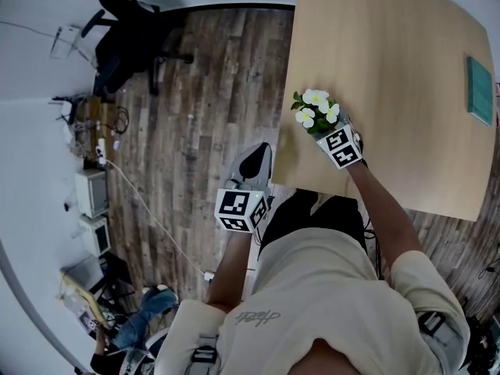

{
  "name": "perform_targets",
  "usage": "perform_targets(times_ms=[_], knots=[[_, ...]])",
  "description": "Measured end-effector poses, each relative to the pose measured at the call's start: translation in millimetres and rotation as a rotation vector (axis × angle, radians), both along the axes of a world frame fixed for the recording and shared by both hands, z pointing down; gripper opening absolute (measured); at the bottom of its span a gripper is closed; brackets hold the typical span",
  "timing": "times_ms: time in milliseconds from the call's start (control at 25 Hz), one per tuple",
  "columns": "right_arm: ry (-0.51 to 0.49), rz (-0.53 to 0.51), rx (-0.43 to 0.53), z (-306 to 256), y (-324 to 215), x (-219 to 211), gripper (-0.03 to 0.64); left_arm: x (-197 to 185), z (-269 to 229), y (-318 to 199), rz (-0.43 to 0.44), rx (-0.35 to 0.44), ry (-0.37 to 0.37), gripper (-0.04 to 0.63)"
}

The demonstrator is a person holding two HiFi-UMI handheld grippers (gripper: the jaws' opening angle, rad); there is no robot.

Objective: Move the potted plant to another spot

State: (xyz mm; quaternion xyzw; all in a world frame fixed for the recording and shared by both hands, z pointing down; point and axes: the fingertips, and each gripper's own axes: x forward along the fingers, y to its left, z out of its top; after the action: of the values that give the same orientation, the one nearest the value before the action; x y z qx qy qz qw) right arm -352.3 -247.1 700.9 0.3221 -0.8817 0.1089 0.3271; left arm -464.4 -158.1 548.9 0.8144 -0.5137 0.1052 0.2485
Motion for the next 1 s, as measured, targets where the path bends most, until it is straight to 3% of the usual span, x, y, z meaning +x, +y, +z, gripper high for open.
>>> perform_targets(times_ms=[120,640,840,1000], knots=[[0.021,-0.014,-0.015,2,0,2,0.407,1,-2,-2,-0.001,0.002,0.0,0.017],[0.049,0.029,-0.024,-7,35,50,0.413,24,0,1,0.068,0.02,0.026,0.017],[0.041,0.062,-0.048,-20,59,67,0.407,36,-9,2,0.121,0.054,0.038,0.017],[0.03,0.101,-0.08,-32,81,80,0.333,41,-8,5,0.157,0.048,0.025,0.017]])
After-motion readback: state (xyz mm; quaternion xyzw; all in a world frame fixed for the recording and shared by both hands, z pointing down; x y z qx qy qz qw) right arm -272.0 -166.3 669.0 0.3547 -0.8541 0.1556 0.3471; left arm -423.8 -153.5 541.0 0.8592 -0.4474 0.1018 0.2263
